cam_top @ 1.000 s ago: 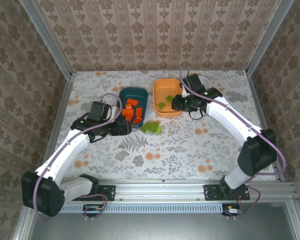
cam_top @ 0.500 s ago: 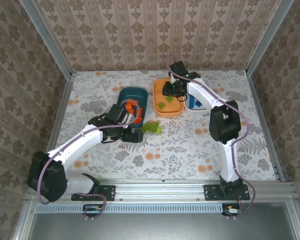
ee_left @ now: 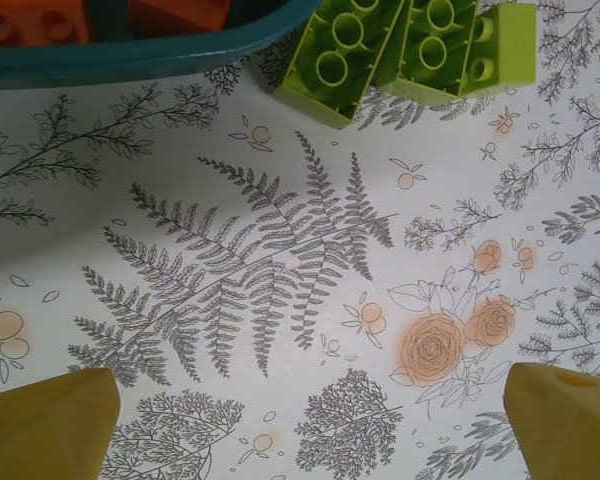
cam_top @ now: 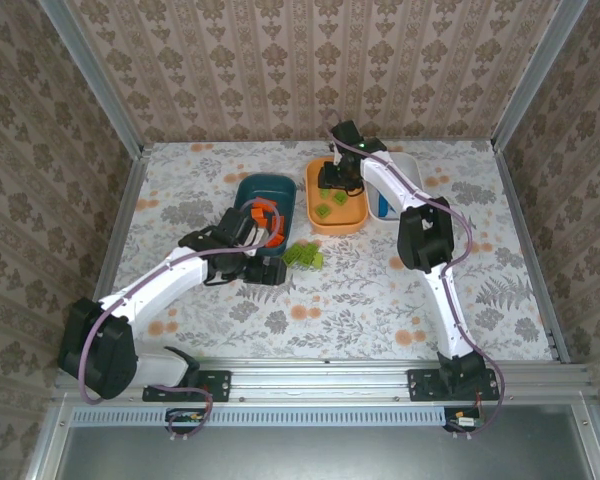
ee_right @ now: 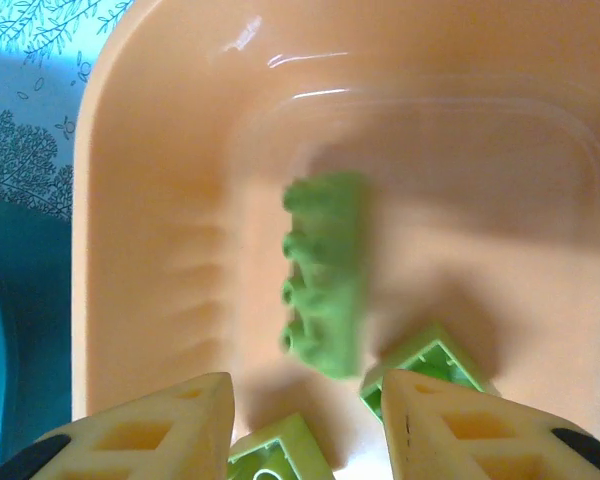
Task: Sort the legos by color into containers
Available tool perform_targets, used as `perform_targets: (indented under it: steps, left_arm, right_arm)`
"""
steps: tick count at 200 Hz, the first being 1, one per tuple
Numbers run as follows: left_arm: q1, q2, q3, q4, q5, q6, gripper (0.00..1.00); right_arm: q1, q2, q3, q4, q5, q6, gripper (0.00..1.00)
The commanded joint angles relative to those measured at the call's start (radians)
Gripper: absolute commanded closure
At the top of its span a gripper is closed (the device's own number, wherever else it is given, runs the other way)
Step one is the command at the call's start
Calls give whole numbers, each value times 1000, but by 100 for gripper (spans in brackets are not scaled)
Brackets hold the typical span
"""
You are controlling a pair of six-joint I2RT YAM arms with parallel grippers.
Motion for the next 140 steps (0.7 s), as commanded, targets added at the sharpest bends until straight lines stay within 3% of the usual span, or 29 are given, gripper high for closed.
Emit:
perform_targets:
  steps: [1,28,58,110,140]
  left_arm:
    - [11,-29,-4,5,12,6,0]
    - [27,-55,-8,11,16,-7,0]
    - [58,-111,-23,31,24,-30,0]
    - [114,-238,-128,153,53,-75,0]
    - [158,-291,-173,212,50,-108,0]
  right_arm:
    - [-5,3,41,-66,6,-20,48]
    - [-6,-50,32,-83,4,-30,42]
    - [0,-230,-94,-32,-18,-47,39]
    - [60,-676,-650,173,-88,-97,29]
    - [153,-860,-945,230,-80,-173,24]
